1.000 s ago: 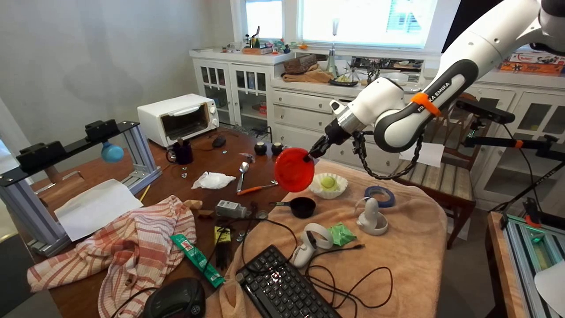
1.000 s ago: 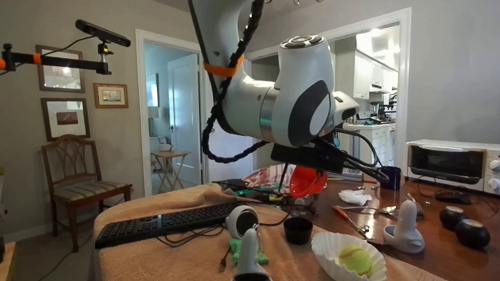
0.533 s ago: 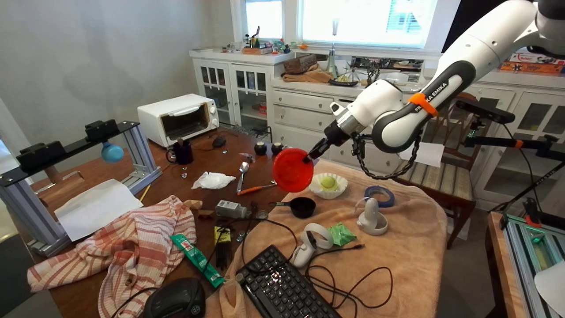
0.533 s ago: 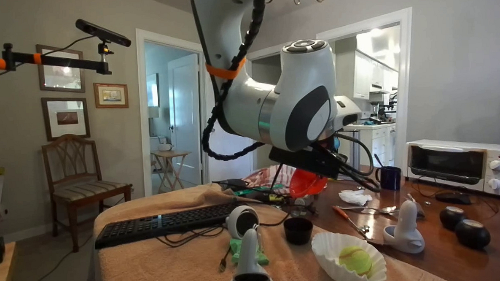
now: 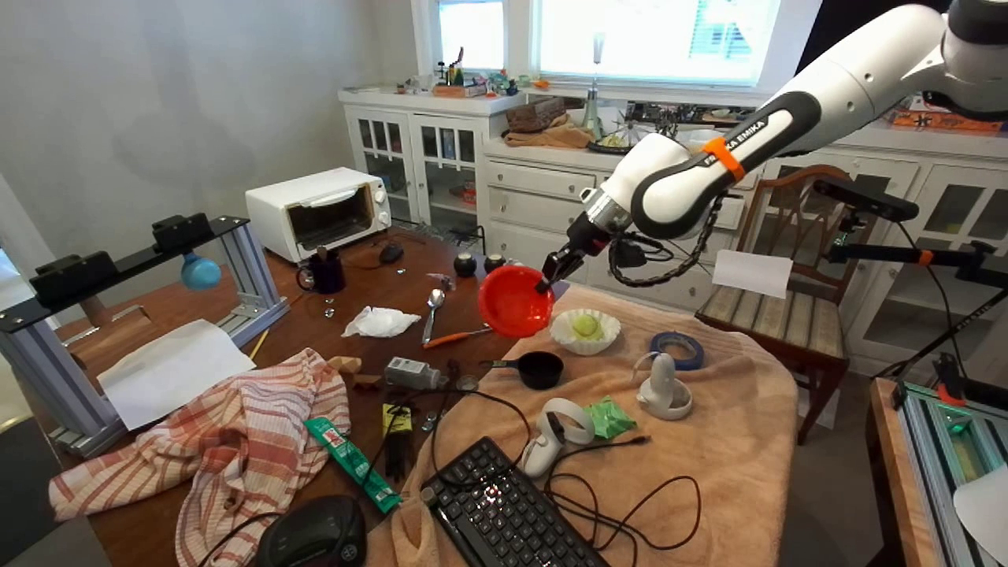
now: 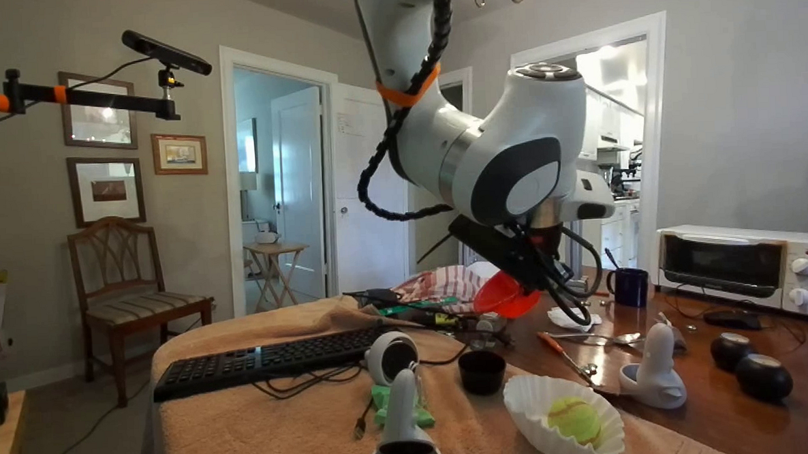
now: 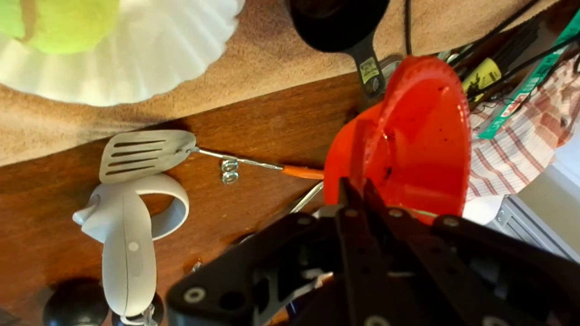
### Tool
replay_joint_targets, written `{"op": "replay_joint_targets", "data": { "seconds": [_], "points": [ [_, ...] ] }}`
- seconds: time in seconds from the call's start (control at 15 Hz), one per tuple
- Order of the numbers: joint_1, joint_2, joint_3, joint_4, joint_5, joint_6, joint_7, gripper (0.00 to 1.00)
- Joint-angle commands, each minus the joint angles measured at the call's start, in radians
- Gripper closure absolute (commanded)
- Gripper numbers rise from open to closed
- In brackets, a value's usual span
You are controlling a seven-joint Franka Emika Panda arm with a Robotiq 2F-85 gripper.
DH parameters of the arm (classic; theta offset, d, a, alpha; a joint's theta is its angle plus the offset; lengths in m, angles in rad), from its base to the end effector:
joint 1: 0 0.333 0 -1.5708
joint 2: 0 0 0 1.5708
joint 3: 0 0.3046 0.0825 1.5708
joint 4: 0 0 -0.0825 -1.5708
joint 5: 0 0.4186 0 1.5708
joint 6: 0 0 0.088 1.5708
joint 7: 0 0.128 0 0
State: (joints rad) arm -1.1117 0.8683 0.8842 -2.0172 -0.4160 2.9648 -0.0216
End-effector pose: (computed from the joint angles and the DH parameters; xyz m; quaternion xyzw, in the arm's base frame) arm 0.6407 -0.1270 0.1573 -0.9484 0.0606 -0.2511 0.1838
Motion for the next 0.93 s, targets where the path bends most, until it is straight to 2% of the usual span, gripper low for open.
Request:
{"op": "replay_joint_targets", "data": {
  "seconds": [0.0,0.4,0.6,0.87],
  "points": [
    [0.061,0.025,-0.018,0.107,0.265,-0.078,-0.074,0.99],
    [0.185,0.083,-0.120,0.279,0.502,-0.082,-0.095,0.99],
    [0.262,0.134,-0.176,0.374,0.563,-0.126,-0.107,0.99],
    [0.336,0.201,-0.217,0.499,0.634,-0.219,-0.143,0.99]
  ]
}}
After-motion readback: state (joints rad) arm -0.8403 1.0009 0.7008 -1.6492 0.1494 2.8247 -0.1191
